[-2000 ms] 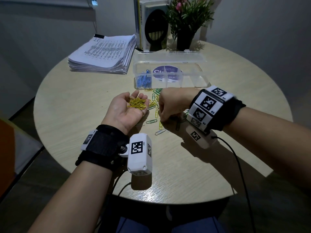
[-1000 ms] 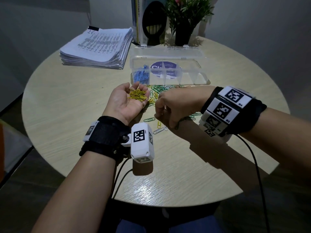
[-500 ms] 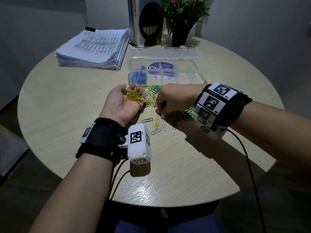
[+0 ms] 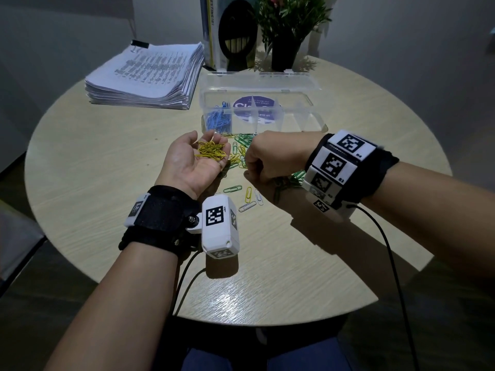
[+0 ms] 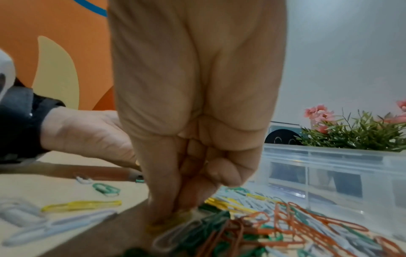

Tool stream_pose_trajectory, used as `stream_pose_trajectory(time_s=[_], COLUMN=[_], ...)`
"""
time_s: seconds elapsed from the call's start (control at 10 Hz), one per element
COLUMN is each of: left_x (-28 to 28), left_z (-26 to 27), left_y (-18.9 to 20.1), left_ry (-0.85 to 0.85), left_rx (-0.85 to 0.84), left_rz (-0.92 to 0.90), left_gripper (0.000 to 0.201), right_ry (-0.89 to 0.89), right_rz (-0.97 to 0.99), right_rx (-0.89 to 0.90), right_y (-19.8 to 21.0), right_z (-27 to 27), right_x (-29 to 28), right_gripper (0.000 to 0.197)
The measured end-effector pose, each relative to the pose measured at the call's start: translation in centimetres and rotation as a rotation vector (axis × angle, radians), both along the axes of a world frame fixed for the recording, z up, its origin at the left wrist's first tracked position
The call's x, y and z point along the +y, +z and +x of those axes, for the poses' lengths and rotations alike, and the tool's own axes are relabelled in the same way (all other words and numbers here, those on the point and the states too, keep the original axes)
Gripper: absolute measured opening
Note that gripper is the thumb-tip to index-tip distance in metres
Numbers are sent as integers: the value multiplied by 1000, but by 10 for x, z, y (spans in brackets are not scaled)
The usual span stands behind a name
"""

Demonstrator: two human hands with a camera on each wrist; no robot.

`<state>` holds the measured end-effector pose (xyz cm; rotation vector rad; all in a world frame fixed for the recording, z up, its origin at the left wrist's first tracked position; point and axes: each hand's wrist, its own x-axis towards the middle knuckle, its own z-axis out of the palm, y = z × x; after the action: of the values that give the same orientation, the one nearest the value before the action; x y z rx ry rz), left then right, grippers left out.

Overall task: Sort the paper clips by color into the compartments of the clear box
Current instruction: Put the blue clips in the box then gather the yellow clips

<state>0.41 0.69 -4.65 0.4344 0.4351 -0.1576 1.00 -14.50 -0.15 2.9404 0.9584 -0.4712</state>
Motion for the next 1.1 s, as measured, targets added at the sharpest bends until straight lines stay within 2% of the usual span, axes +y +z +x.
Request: stream_pose_trajectory(time_s=[0.1,0.2,0.3,0.4,0.5,0.6,0.9,1.1], left_x=[1,2,1,1,2,2,1,2], left_z=[0,1,1,1,1,2,0,0], left_y=[1,2,0,0,-1,-1,1,1], left_ry=[5,2,-2,2,-2,-4,-3,-2], left_rx=[3,1,-2,1,0,1,2,-2], left_rz=[1,0,-1,-10,-13,-10,-8,-2], left_gripper=[34,34,34,34,34,35,34,35], right_ry=[13,-19,-17,-11,-15,-45,-17,53], right_rz=[62,102,36,2,37,65,131,101], right_rx=[-8,7,35,43,-15,-41,31,116], right_y=[0,5,8,5,1,-1,-5,0], right_z=[0,4,5,4,5,7,1,-4], right_x=[0,-5,-8,-5,-2,-2,-2,2], right_gripper=[4,13,19,17,13,21,19,23])
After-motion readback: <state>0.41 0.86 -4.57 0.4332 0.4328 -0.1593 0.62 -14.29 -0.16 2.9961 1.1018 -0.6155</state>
